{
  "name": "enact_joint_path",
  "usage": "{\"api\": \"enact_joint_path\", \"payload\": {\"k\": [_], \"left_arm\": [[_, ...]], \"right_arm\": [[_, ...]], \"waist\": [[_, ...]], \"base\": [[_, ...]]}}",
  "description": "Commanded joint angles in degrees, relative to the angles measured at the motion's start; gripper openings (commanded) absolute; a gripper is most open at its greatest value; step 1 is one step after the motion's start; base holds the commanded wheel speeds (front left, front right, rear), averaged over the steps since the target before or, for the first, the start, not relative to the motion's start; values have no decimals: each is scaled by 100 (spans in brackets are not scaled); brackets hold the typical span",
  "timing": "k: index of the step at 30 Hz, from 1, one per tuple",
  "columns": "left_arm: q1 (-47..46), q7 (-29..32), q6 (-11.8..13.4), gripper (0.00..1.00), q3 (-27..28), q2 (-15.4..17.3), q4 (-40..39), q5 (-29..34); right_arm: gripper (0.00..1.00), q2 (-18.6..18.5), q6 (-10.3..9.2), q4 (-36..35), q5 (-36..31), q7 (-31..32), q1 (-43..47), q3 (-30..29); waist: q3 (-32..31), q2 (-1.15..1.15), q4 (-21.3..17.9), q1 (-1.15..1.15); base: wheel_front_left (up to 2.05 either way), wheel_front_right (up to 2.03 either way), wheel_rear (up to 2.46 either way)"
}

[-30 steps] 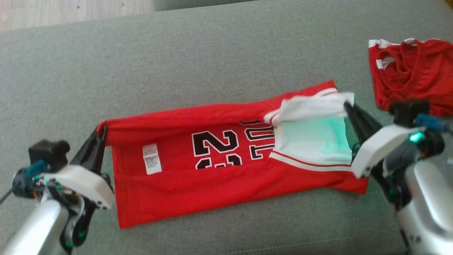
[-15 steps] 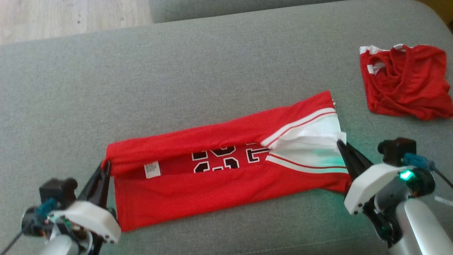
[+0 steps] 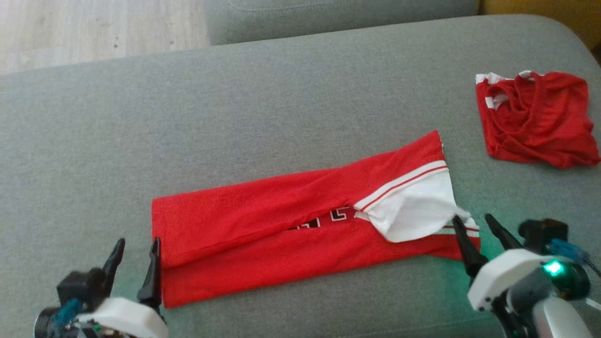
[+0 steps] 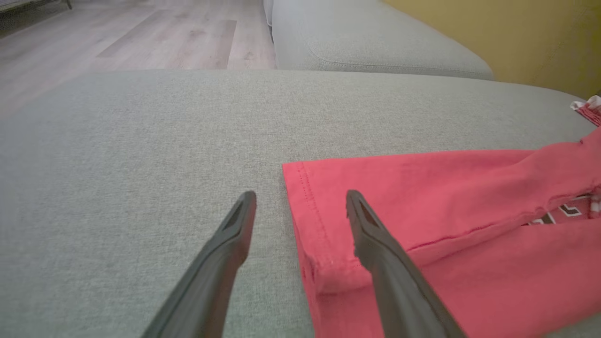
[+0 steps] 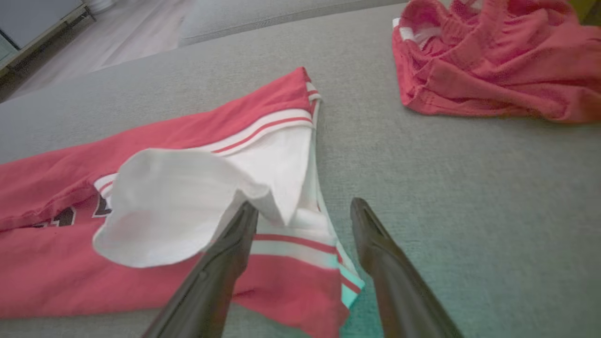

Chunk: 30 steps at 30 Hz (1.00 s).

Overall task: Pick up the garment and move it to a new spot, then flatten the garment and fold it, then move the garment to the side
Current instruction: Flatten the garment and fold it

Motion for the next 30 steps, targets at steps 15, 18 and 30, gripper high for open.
{"api": "enact_joint_path", "payload": {"k": [15,18,30], "left_arm": [[174,-508,747,100,333,-359,-762,196],[168,-536,784,100,288,-451,-803,212],[8,-441,835,100,55,-544,-791,359]], "right_arm": [[100,-75,-4,-808,-77,276,-183,-1054],[100,-99,-4,-707,-154,453,-248,-1067],[100,-204,-4,1221,-417,400,-600,-1063]], "waist": [[-328,-1,856,0],[-296,-1,1004,0],[-92,-1,1549,0]], "base": [[0,0,0],[0,0,0],[0,0,0]]}}
